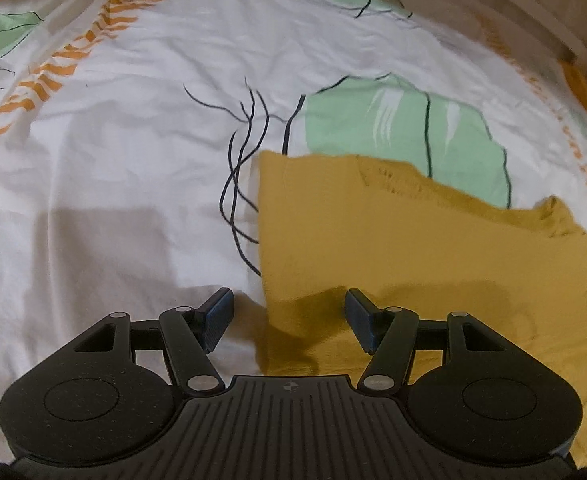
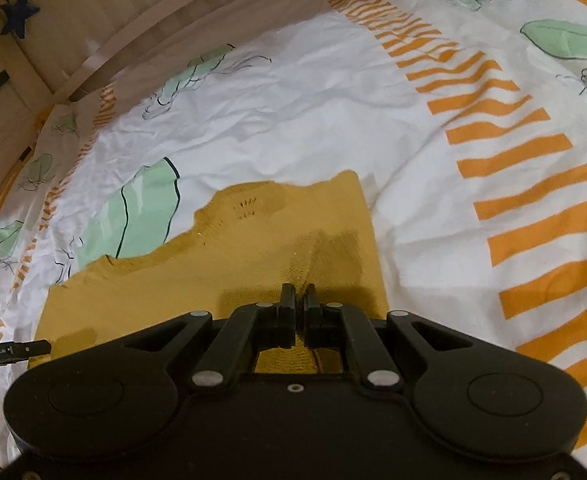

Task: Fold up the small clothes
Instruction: 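Grasp the other sweater side with the right gripper and fold it inward, then lower the folded side onto the sweater and open the right gripper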

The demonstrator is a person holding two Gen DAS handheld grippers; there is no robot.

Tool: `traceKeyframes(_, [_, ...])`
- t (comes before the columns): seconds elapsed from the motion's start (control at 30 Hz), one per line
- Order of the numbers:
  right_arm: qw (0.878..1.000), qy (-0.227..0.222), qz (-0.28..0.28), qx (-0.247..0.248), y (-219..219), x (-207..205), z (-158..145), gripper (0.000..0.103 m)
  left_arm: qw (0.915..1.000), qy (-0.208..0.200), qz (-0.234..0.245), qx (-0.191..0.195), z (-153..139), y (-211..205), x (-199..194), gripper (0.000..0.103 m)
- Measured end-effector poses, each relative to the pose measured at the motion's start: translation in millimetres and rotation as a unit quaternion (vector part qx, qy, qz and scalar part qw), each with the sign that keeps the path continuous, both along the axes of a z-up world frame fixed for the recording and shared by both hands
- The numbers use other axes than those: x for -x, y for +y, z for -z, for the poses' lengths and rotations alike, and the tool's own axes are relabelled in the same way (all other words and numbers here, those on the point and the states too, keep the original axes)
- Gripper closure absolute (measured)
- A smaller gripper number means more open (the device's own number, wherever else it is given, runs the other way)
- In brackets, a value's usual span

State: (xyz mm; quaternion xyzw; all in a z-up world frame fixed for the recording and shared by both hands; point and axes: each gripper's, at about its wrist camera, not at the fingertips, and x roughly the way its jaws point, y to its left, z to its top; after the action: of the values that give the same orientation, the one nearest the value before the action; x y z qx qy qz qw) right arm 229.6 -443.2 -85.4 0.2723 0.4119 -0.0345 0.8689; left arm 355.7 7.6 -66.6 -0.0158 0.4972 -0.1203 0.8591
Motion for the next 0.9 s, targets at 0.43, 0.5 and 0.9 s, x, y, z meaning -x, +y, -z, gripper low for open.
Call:
traceKeyframes(0.43, [0.999, 0.003, -0.03, 0.018, 7.9, -5.3, 2.9, 0.086, 0.9999, 0.004, -0.005, 0.01, 3.0, 1.2, -3.4, 0.041])
traceKeyframes(0.5, [0.999, 0.002, -0.031, 0.03, 10.5, -6.3, -0.9, 0.092, 0.9999, 0.004, -0.005, 0.009, 3.4, 1.2, -2.9, 0.041])
traceKeyframes(0.9, [0.998, 0.028, -0.018, 0.062, 5.2, -7.8, 2.8, 0.085, 0.9999, 0.006, -0.004, 0.01, 4.6, 0.4, -0.1, 0.041])
